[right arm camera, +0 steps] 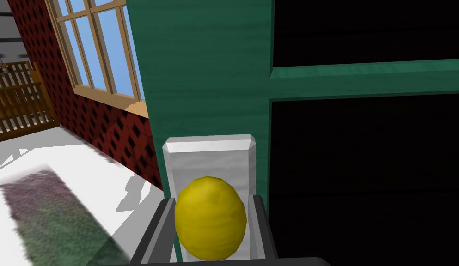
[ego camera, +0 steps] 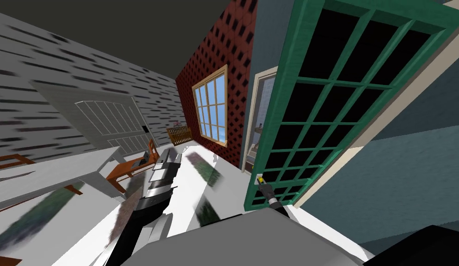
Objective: Pull the door open
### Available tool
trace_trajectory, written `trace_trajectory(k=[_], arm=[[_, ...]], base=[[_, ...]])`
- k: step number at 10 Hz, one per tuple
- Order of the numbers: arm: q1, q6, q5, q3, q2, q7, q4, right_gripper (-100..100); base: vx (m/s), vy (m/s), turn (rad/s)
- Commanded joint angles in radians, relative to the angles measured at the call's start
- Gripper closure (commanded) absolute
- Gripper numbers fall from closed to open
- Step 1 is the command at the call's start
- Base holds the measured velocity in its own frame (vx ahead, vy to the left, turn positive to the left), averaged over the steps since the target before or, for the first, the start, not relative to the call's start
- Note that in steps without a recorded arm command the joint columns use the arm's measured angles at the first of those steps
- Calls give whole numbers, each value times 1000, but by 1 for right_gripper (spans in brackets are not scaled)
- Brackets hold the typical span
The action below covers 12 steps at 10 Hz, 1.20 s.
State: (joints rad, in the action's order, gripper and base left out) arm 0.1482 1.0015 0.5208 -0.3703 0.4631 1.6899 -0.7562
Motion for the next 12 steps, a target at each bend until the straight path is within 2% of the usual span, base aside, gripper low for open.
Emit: trace_trajectory(k=[1,2,9,10,12], arm=[[7,20,-8,-11,10,15,5,100],[9,26,-10,-13,13,19,7,100],[40,114,-45,-60,60,86,31,100],[37,100,-42,-56,56,79,28,100],[42,119,-50,-65,61,91,40,100]], base=[[-138,-26,132],[-178,-47,121],[-214,-56,129],[-90,-24,24],[-151,-48,132]])
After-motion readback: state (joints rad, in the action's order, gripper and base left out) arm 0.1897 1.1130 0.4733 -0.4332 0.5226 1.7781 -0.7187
